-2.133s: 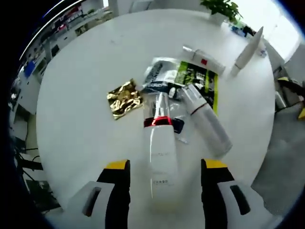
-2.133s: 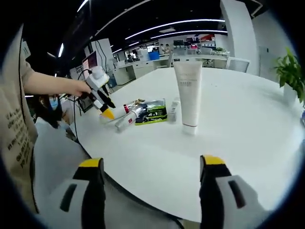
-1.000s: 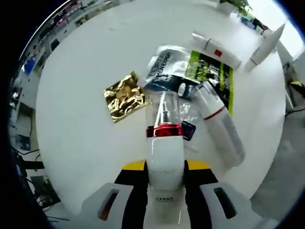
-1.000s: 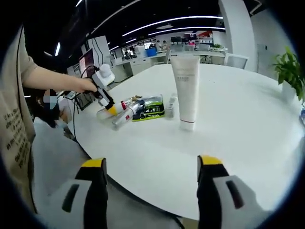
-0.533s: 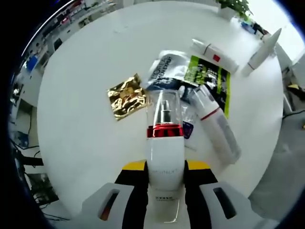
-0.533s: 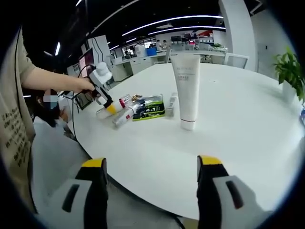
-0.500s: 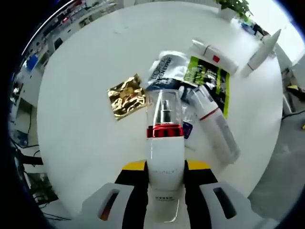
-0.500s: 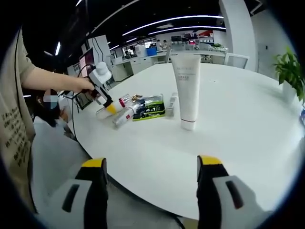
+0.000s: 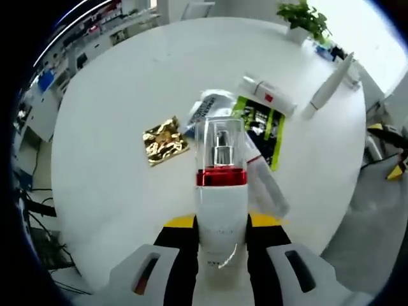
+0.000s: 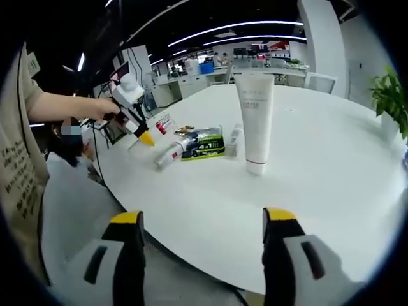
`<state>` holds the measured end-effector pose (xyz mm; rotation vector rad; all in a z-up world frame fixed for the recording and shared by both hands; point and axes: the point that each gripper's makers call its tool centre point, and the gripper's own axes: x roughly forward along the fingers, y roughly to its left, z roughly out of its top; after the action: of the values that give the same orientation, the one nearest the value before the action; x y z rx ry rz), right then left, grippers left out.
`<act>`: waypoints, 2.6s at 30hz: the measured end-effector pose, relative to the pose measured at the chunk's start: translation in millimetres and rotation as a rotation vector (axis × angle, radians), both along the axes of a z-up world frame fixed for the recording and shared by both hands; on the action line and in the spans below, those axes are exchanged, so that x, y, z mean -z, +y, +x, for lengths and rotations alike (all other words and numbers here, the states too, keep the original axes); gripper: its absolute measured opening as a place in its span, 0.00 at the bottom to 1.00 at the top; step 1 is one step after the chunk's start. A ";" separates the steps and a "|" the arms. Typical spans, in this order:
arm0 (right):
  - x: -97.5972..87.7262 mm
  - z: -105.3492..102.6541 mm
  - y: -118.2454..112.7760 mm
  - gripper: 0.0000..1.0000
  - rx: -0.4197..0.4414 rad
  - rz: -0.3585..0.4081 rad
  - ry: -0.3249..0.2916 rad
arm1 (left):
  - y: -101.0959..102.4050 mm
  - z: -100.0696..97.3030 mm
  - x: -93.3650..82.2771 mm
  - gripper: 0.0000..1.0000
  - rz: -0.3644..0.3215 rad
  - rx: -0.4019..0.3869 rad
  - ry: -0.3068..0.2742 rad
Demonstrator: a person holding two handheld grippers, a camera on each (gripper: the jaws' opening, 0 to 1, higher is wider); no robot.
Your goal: Arrange the skincare products in the storage area until every visible bottle or jar stands upright without overlapping.
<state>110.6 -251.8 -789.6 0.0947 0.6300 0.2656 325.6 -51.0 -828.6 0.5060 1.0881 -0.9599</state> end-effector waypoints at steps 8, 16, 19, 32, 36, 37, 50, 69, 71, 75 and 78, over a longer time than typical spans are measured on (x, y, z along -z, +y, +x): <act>-3.7 -1.0 4.0 0.74 -0.018 -0.001 -0.013 | -10.3 -20.0 -20.2 0.24 -0.060 0.000 -0.012; -16.1 -0.9 -0.7 0.71 0.022 0.037 -0.055 | -23.3 -41.1 -42.5 0.24 -0.113 0.016 -0.049; -27.8 2.5 -0.7 0.69 0.028 0.049 -0.082 | -28.8 -48.9 -52.9 0.24 -0.138 0.020 -0.059; -97.2 42.2 31.0 0.61 0.132 0.389 -0.244 | -59.6 -81.8 -90.3 0.24 -0.248 0.057 -0.107; -98.2 49.7 45.8 0.59 0.135 0.446 -0.225 | -69.8 -93.6 -99.3 0.24 -0.279 0.079 -0.115; -99.3 52.1 51.7 0.58 0.137 0.471 -0.215 | -73.2 -97.7 -102.2 0.24 -0.290 0.086 -0.116; -124.5 79.4 91.3 0.49 0.164 0.632 -0.202 | -94.2 -130.3 -120.5 0.24 -0.339 0.172 -0.152; -118.1 60.4 78.4 0.26 0.256 0.460 -0.230 | -119.3 -164.4 -128.6 0.24 -0.412 0.304 -0.119; -118.6 57.7 76.4 0.26 0.257 0.454 -0.231 | -121.4 -167.9 -129.0 0.24 -0.425 0.325 -0.111; -121.2 50.3 76.2 0.26 0.229 0.421 -0.241 | -122.1 -175.8 -130.2 0.25 -0.454 0.404 -0.089; -121.2 44.6 77.5 0.26 0.201 0.411 -0.241 | -120.0 -181.2 -129.9 0.25 -0.466 0.490 -0.079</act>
<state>155.3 -174.3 -668.4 0.5112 0.3162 0.2042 144.5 -171.0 -698.7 0.4246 0.6413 -1.5604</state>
